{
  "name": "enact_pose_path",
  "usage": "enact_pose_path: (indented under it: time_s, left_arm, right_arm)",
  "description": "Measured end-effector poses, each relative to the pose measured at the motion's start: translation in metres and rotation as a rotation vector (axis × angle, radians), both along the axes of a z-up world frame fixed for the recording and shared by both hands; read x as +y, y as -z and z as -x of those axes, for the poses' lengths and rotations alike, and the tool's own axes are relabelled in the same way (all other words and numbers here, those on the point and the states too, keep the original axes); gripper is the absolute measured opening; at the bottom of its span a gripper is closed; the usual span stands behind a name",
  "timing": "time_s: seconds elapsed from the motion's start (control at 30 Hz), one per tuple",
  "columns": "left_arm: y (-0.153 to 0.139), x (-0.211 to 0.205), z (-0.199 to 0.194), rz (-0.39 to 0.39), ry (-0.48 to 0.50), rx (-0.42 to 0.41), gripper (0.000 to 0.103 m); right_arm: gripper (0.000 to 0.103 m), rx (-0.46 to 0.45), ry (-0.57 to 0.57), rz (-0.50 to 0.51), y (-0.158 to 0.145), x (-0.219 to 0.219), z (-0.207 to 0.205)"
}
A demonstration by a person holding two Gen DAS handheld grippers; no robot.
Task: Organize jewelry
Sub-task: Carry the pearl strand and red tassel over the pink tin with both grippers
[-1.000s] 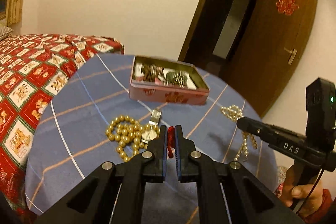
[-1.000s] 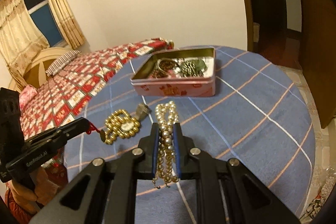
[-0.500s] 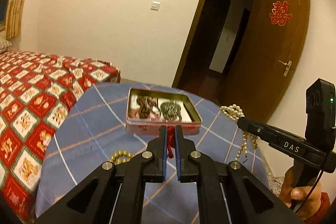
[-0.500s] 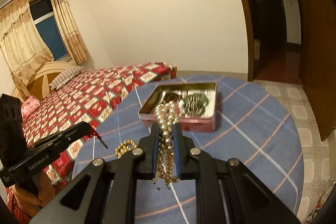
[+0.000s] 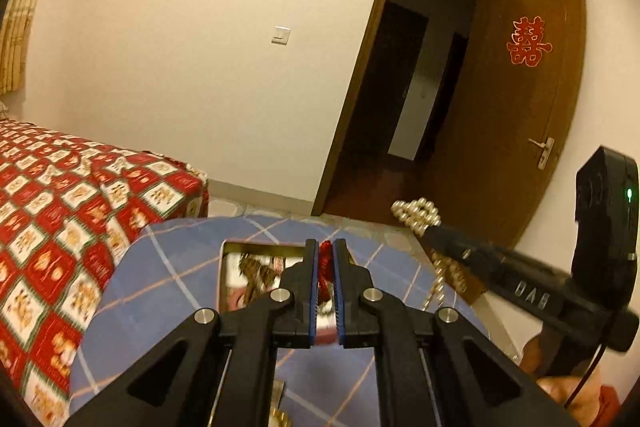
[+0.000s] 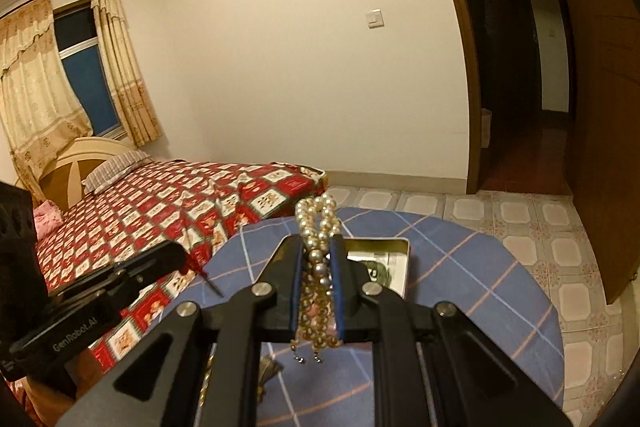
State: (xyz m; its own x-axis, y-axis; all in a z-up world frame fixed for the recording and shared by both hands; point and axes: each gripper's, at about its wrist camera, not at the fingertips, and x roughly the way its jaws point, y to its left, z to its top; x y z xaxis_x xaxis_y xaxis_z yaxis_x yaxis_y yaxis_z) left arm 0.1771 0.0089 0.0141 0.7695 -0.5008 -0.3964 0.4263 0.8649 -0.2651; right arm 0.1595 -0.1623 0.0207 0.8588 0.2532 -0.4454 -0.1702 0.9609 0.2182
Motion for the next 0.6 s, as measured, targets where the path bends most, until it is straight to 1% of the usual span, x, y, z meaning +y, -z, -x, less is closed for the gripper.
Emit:
enact_pose_path:
  time_s: [0.13, 0.23, 0.47, 0.6]
  left_arm:
    - [0.006, -0.012, -0.029, 0.000, -0.007, 0.013, 0.006]
    - [0.018, -0.020, -0.050, -0.008, -0.016, 0.046, 0.006]
    - [0.057, -0.035, -0.090, -0.051, -0.035, 0.137, 0.006]
    - [0.078, -0.045, -0.111, -0.101, -0.049, 0.195, 0.006]
  right_arm:
    - [0.016, 0.022, 0.017, 0.010, 0.010, -0.001, -0.026]
    - [0.016, 0.054, 0.030, 0.018, 0.023, -0.003, -0.044]
    - [0.016, 0.162, 0.055, 0.018, 0.062, -0.014, -0.084]
    - [0.016, 0.220, 0.062, 0.023, 0.082, -0.020, -0.099]
